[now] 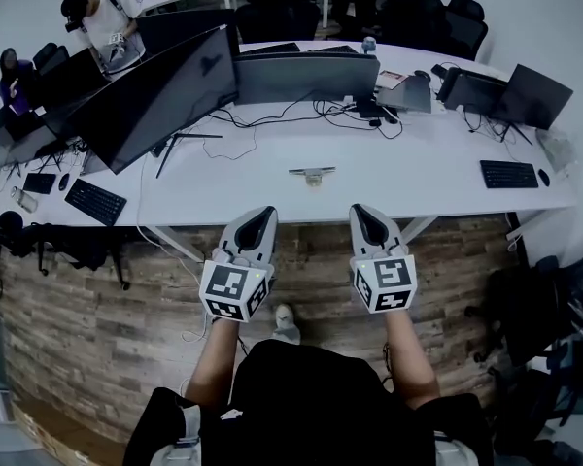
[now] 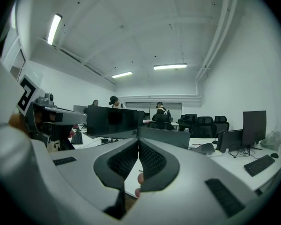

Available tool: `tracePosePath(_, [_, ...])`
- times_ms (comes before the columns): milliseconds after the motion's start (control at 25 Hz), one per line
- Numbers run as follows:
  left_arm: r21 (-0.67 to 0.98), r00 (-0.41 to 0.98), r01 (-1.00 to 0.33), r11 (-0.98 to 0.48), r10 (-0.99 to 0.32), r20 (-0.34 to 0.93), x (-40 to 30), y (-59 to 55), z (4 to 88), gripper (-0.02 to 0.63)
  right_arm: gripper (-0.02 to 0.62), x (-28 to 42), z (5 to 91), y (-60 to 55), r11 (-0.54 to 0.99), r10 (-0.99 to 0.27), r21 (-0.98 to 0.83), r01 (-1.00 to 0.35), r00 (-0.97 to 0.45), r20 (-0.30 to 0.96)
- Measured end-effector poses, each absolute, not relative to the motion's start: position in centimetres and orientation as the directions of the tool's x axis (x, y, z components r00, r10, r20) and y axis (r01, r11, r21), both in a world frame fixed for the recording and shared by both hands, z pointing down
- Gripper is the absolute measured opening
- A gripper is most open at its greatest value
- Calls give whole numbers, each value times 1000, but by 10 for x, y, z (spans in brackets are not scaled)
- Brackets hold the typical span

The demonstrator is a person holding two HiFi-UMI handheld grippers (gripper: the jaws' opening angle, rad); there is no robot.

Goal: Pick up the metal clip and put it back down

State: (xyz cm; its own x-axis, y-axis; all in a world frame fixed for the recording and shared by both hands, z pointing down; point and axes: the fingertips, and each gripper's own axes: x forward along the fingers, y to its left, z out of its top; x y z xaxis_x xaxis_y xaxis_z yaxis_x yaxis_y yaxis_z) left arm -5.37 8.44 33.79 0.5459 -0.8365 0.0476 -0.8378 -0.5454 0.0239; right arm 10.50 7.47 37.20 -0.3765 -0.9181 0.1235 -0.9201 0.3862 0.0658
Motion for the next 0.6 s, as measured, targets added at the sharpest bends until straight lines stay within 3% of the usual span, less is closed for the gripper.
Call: tracePosePath(600, [35, 578, -816, -577, -814, 52, -99, -18, 341, 12, 25, 61, 370, -19, 346, -933, 88, -934, -332, 143])
